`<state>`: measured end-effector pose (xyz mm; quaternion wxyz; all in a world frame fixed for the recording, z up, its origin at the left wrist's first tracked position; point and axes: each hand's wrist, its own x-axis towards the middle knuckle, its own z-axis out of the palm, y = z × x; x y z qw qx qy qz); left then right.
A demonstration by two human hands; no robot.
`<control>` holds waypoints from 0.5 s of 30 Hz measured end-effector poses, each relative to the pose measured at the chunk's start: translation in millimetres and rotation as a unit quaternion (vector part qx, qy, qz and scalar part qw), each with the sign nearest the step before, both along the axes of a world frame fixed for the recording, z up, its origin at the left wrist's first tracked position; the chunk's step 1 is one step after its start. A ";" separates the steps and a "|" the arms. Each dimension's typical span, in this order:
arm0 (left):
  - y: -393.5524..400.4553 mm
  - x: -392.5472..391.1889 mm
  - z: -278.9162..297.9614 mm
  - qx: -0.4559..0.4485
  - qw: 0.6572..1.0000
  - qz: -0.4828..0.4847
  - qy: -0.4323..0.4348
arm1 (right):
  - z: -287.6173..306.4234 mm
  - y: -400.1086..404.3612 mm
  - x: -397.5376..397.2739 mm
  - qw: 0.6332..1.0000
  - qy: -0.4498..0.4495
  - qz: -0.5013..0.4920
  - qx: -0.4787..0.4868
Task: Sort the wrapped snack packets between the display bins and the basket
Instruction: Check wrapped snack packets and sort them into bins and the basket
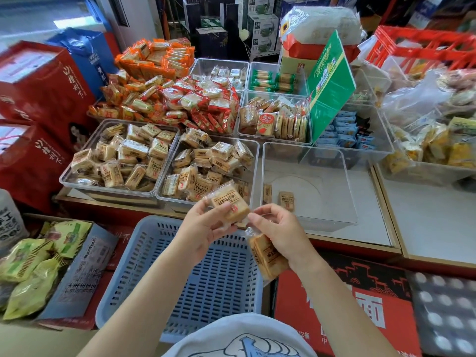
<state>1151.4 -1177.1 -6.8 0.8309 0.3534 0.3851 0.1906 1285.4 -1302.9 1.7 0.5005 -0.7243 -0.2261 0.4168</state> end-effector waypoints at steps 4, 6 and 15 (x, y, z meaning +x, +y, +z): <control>-4.7 3.2 1.2 -0.014 0.999 -0.043 -0.026 | -4.4 2.9 -1.3 1.000 -0.018 -0.017 0.014; -5.4 4.9 0.4 -0.013 0.998 -0.051 -0.023 | -5.5 3.1 -0.1 1.000 -0.015 -0.016 0.021; -10.6 6.3 -1.3 0.049 0.998 -0.049 0.009 | -6.0 2.6 -2.3 0.999 -0.015 -0.028 0.016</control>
